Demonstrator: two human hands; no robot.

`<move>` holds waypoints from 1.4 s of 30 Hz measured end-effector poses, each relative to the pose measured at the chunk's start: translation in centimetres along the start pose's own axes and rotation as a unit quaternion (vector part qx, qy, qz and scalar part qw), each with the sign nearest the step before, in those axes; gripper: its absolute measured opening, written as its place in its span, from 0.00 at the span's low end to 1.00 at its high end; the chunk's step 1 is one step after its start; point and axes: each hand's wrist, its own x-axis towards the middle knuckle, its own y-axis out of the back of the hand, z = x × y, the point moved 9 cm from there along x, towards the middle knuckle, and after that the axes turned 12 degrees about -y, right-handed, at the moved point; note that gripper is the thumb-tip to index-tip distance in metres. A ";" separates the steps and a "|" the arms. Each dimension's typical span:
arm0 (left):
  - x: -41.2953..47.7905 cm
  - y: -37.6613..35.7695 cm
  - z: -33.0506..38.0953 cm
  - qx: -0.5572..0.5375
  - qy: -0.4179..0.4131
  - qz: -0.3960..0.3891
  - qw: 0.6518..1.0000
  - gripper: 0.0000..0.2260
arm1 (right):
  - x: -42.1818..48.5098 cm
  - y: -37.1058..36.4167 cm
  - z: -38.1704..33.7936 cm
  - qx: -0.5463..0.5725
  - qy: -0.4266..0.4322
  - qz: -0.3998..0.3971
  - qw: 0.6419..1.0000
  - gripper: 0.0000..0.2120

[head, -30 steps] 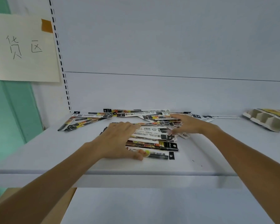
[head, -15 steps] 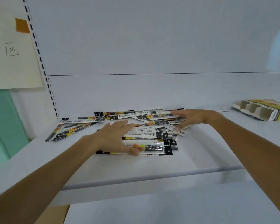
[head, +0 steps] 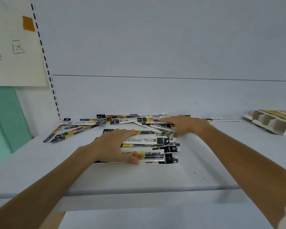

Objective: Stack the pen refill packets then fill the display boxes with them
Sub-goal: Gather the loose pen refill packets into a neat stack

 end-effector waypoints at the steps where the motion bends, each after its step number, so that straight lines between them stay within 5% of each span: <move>1: -0.1 0.1 0.1 0.006 0.001 0.004 1.000 0.50 | 0.2 0.2 -0.4 -0.018 0.009 0.016 1.000 0.36; 4: -0.4 0.1 0.5 0.037 0.010 0.002 0.999 0.50 | 1.1 0.3 -0.4 -0.047 0.019 0.033 0.998 0.34; 9: -0.8 0.1 0.8 0.041 0.017 0.010 0.999 0.45 | 1.4 0.0 0.5 0.034 0.033 -0.046 0.998 0.32; 19: -1.1 0.1 1.1 0.052 0.025 0.013 0.998 0.42 | 2.5 0.5 -1.4 -0.117 0.036 0.169 0.978 0.22; 29: -2.0 0.5 1.3 0.075 0.043 0.020 0.996 0.46 | 0.9 1.9 -5.0 -0.160 0.107 0.221 0.956 0.12; 37: -2.4 1.6 1.2 0.097 0.027 0.107 0.989 0.49 | -1.9 5.0 -7.2 -0.046 0.137 0.209 0.967 0.14; 42: -2.4 2.7 2.7 0.209 0.033 0.136 0.968 0.49 | -4.5 6.3 -10.9 -0.043 0.188 0.218 0.957 0.14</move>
